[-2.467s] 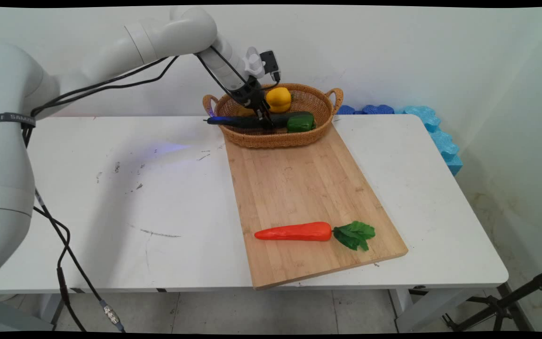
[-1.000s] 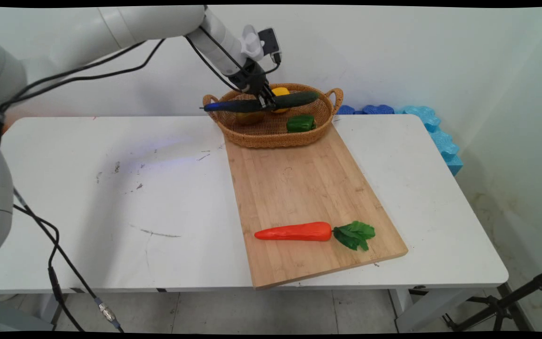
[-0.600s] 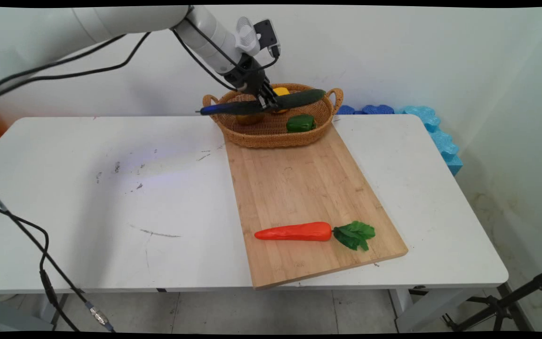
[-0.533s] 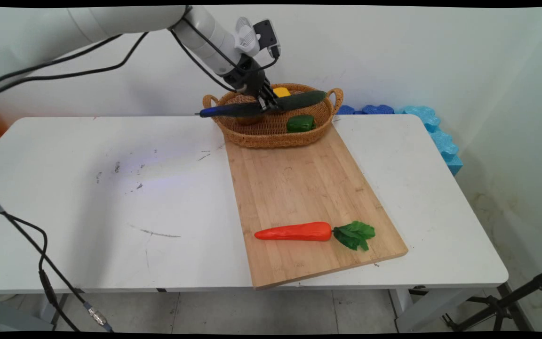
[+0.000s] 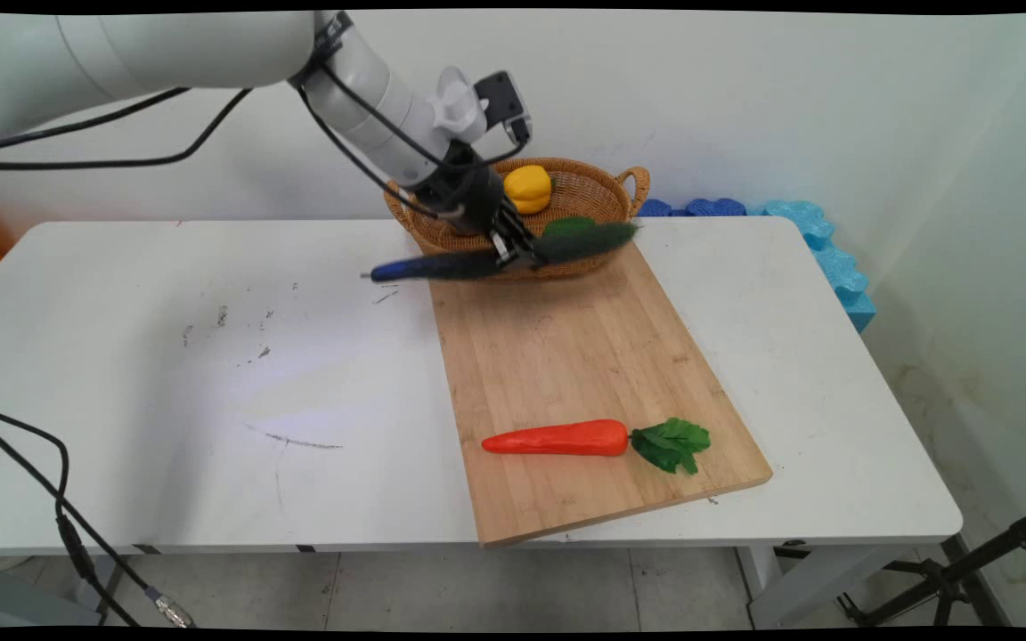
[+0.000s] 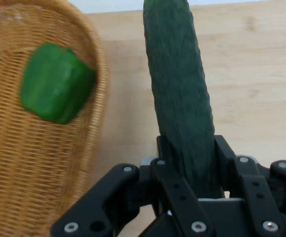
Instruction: Place the picked object on the cutting board
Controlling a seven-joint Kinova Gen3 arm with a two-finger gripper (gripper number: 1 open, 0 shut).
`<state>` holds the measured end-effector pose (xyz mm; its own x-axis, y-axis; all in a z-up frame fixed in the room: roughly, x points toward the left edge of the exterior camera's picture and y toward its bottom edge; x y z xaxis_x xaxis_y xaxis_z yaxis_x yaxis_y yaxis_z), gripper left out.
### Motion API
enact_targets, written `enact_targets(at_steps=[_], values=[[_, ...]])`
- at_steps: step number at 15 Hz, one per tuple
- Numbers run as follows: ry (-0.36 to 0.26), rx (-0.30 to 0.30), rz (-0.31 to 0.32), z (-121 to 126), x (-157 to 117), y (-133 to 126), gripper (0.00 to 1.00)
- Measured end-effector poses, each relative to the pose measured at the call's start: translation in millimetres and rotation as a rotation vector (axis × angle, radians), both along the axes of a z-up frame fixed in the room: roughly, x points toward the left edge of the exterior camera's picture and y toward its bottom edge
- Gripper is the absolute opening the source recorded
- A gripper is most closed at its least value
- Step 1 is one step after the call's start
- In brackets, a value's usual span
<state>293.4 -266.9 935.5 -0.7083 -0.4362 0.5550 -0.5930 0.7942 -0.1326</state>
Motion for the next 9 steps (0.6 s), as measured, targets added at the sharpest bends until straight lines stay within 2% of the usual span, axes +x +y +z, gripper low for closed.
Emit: enact_targets(at_steps=[4,9], values=[[0.054,0.069,0.011,-13.9,-12.6,22.7,0.00],[0.100,0.134,0.021,-42.5,-22.8,33.9,0.00]])
